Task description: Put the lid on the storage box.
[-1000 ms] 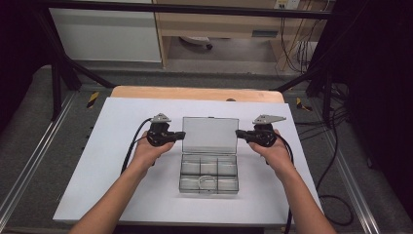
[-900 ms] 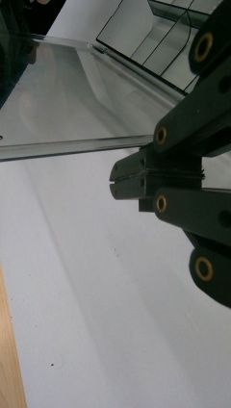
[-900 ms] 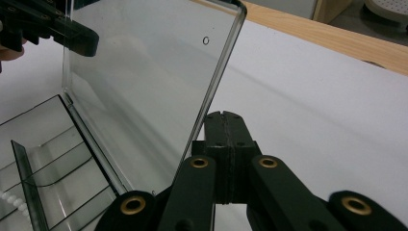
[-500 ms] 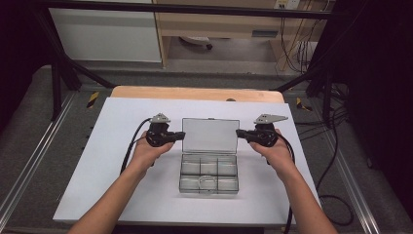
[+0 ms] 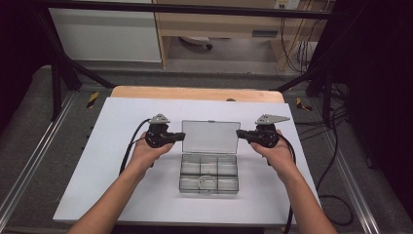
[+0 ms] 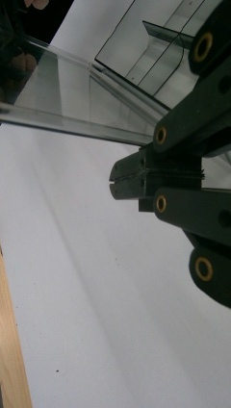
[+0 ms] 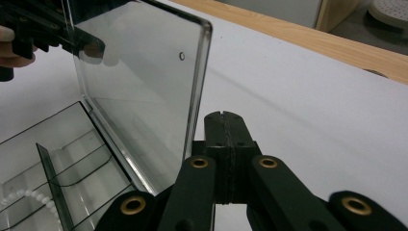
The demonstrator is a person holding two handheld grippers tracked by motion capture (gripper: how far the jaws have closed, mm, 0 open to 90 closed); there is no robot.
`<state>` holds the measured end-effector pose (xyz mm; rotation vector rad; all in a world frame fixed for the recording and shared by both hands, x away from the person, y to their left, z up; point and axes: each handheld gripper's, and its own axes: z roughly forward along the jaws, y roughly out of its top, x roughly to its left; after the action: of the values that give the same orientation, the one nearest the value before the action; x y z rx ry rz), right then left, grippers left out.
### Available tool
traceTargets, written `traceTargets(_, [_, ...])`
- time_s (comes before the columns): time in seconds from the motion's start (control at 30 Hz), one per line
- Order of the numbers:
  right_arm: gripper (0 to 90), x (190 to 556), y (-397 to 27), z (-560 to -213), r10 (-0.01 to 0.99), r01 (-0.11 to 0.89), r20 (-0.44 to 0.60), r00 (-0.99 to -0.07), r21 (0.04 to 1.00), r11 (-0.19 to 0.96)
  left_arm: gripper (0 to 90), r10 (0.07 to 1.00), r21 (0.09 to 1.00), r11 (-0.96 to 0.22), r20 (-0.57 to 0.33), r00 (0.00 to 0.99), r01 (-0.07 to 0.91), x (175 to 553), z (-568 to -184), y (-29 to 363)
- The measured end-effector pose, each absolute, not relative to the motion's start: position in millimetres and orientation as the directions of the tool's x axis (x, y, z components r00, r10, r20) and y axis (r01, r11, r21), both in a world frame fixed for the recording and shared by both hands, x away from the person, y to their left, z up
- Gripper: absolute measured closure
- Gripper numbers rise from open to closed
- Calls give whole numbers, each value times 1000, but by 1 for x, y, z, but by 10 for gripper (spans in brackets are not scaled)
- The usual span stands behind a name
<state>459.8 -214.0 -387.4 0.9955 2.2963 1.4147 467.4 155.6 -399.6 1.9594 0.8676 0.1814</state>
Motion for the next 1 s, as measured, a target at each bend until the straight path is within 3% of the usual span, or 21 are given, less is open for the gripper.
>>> traceTargets(0.47, [900,431,-207,-387,636,393,117,-763,864,314,900,596,830,-302,-220,773,469,433,-395,160])
traceTargets(0.8, [900,395,-196,-373,680,308,32,-732,907,288,900,664,870,-253,-162,730,423,399,-382,177])
traceTargets(0.9, [826,389,-196,-367,716,282,1,-698,920,273,898,696,891,-224,-138,705,396,390,-376,186])
traceTargets(0.97, [742,384,-197,-363,739,264,-13,-673,930,256,802,714,910,-210,-106,692,356,385,-373,192])
traceTargets(1.0, [658,382,-198,-360,750,254,-20,-661,935,248,748,726,916,-200,-100,681,347,383,-371,196])
